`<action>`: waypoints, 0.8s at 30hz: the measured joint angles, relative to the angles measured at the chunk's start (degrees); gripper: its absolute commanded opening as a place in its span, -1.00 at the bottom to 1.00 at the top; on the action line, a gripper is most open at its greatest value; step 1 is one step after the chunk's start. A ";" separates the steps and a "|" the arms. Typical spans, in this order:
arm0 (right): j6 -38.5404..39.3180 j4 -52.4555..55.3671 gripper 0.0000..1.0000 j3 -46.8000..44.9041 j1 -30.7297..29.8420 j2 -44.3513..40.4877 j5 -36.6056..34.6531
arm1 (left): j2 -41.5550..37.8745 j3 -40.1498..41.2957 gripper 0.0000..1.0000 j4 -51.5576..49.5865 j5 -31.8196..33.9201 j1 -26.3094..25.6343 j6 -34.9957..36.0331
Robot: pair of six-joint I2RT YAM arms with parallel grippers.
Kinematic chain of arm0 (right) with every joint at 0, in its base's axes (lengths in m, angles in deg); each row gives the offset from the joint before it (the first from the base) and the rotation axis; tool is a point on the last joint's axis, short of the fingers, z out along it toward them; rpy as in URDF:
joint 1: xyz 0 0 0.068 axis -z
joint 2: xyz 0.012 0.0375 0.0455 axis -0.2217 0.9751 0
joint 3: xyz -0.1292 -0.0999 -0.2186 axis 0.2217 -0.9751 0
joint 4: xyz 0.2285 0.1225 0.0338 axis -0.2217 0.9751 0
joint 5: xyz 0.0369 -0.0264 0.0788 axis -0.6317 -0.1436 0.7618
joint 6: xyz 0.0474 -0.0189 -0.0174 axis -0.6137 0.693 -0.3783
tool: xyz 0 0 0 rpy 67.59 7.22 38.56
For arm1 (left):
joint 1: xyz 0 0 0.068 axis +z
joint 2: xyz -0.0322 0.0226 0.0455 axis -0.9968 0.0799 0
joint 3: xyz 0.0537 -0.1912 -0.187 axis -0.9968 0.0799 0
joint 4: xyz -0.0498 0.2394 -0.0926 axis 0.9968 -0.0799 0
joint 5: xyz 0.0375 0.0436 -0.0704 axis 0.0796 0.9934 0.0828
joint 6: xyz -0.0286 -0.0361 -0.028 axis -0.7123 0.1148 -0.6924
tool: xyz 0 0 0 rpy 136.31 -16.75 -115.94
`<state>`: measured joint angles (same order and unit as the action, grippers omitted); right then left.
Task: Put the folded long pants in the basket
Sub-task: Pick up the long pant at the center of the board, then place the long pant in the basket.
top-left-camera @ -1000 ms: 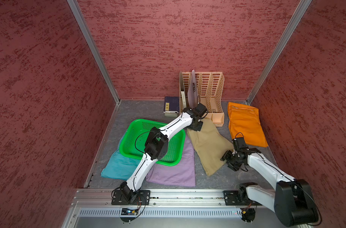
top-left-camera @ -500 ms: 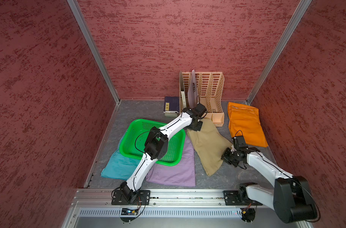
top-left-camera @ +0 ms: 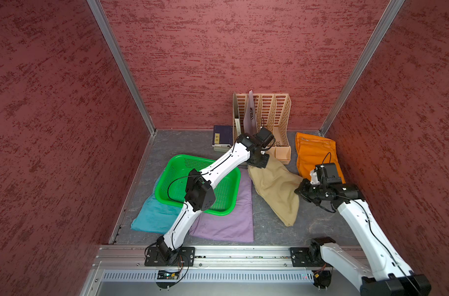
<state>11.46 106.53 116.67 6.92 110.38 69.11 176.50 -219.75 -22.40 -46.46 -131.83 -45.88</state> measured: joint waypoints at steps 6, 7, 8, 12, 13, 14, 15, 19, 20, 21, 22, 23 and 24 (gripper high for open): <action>1.95 4.70 -1.00 9.94 0.00 2.25 3.43 | -6.16 -0.33 -1.00 -3.26 1.25 0.55 0.15; 1.92 4.90 -1.00 10.91 -0.02 2.67 4.35 | -7.10 -0.44 -1.00 -3.80 1.64 0.79 0.20; 1.86 5.11 -1.00 12.00 -0.28 3.34 5.55 | -8.22 -0.48 -1.00 -4.42 2.05 1.11 0.37; 0.70 4.92 -1.00 15.91 -3.98 7.32 8.02 | -14.08 2.80 -1.00 -6.08 3.89 3.56 1.33; 0.17 4.46 -1.00 16.65 -5.40 8.37 8.24 | -15.87 4.66 -1.00 -6.19 4.20 4.46 1.51; -0.61 3.85 -1.00 17.55 -7.26 9.70 8.46 | -18.14 7.15 -1.00 -6.19 4.37 5.68 1.64; -1.33 3.13 -1.00 18.47 -9.14 11.08 8.55 | -20.50 9.94 -1.00 -6.12 4.46 7.13 1.70; -3.87 0.17 -1.00 23.39 -17.07 17.27 7.87 | -29.64 21.05 -1.00 -5.99 4.44 14.78 2.32; -4.46 -0.98 -1.00 24.74 -19.26 19.02 7.65 | -32.04 24.04 -1.00 -5.88 4.39 17.35 2.56; -5.14 -2.16 -1.00 26.16 -21.33 20.83 7.41 | -34.49 27.23 -1.00 -5.44 4.39 19.89 2.64; -5.66 -3.15 -1.00 27.41 -23.08 22.47 7.15 | -36.61 30.18 -1.00 -4.87 4.46 22.16 2.73; -6.16 -4.44 -1.00 28.74 -25.16 24.48 6.78 | -39.08 33.66 -1.00 -4.28 4.44 24.72 2.73; -6.75 -5.68 -1.00 29.99 -27.04 26.47 6.36 | -41.24 36.89 -1.00 -3.89 4.33 27.21 2.78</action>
<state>4.70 100.84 146.66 -20.12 136.85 75.47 135.26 -182.86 -26.29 -42.13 -104.62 -43.10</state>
